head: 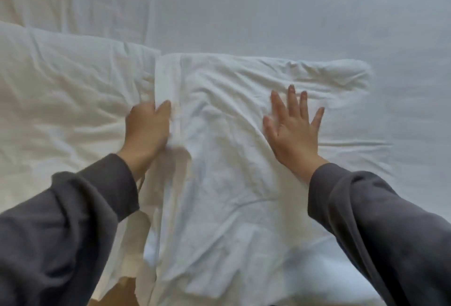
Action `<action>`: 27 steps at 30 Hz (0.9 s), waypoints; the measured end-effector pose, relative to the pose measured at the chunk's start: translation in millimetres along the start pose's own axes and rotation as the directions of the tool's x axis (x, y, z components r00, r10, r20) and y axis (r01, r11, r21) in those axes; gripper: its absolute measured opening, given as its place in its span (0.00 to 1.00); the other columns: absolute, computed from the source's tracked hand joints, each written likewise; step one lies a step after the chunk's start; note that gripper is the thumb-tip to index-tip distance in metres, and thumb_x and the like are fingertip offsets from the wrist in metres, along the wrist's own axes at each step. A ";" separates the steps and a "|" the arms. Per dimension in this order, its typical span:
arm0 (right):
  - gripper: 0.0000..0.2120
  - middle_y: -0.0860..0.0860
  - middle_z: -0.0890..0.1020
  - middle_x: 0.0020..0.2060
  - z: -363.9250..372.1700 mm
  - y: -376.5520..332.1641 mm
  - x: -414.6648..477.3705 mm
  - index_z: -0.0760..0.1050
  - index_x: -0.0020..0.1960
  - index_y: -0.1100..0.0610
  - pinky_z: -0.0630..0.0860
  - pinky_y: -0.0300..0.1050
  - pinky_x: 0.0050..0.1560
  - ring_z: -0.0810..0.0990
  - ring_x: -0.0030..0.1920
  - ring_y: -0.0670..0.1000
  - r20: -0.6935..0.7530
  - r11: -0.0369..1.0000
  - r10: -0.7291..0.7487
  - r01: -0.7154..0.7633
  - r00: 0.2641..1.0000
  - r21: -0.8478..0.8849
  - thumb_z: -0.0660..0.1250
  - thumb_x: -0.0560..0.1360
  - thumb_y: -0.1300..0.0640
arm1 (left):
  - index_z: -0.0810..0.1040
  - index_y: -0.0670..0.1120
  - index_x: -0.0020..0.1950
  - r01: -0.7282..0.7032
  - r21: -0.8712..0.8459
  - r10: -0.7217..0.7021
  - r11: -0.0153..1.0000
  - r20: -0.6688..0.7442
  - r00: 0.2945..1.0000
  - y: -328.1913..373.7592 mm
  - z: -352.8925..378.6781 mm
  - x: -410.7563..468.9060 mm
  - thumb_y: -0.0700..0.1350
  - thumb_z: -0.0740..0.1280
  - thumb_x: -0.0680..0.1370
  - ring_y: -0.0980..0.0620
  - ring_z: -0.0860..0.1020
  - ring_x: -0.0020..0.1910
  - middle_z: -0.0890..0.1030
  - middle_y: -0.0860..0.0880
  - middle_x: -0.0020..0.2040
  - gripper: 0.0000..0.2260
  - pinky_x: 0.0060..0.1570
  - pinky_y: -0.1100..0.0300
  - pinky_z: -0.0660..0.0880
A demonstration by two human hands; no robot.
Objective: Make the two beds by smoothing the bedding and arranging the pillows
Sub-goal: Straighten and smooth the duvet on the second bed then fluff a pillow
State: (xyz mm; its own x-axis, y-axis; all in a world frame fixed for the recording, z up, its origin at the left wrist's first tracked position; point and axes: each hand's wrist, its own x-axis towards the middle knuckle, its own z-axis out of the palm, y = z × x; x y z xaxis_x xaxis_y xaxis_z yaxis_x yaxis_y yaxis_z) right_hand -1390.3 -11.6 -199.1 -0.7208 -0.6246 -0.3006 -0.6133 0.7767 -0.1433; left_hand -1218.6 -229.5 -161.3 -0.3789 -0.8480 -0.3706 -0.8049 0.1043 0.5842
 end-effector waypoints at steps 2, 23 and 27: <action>0.30 0.50 0.45 0.80 3.8 -7.2 -6.0 0.47 0.79 0.44 0.37 0.67 0.73 0.40 0.79 0.54 -0.022 0.998 -0.065 0.065 0.998 0.001 0.42 0.78 0.38 | 0.71 0.43 0.37 -0.061 0.141 0.070 0.988 -0.065 0.995 -22.0 -9.5 -3.9 0.49 0.59 0.82 0.41 0.74 0.40 0.73 0.44 0.35 0.16 0.37 0.54 0.62; 0.30 0.52 0.46 0.79 23.6 9.5 -162.2 0.48 0.79 0.46 0.42 0.67 0.74 0.42 0.79 0.55 0.133 0.974 -0.228 0.226 0.965 0.030 0.44 0.79 0.41 | 0.77 0.38 0.41 0.149 -0.291 -0.127 0.945 0.093 0.988 -55.9 -55.0 -156.8 0.49 0.67 0.79 0.50 0.74 0.35 0.77 0.45 0.36 0.15 0.37 0.56 0.72; 0.29 0.51 0.44 0.79 12.2 -2.1 -194.8 0.45 0.79 0.47 0.43 0.66 0.75 0.41 0.79 0.54 0.276 0.988 -0.155 0.143 0.948 0.063 0.49 0.81 0.44 | 0.78 0.44 0.43 0.215 -0.327 -0.071 0.920 0.401 0.913 -63.6 -71.4 -199.4 0.40 0.67 0.79 0.52 0.80 0.40 0.81 0.50 0.38 0.05 0.48 0.57 0.78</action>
State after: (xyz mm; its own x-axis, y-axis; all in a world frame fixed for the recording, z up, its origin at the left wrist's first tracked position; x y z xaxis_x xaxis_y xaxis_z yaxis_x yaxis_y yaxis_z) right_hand -1244.7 109.5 -151.7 -0.4989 -0.6907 -0.5234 -0.6886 0.6827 -0.2444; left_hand -1059.2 -104.2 -73.1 -0.4724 -0.5737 -0.6691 -0.6724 -0.2563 0.6944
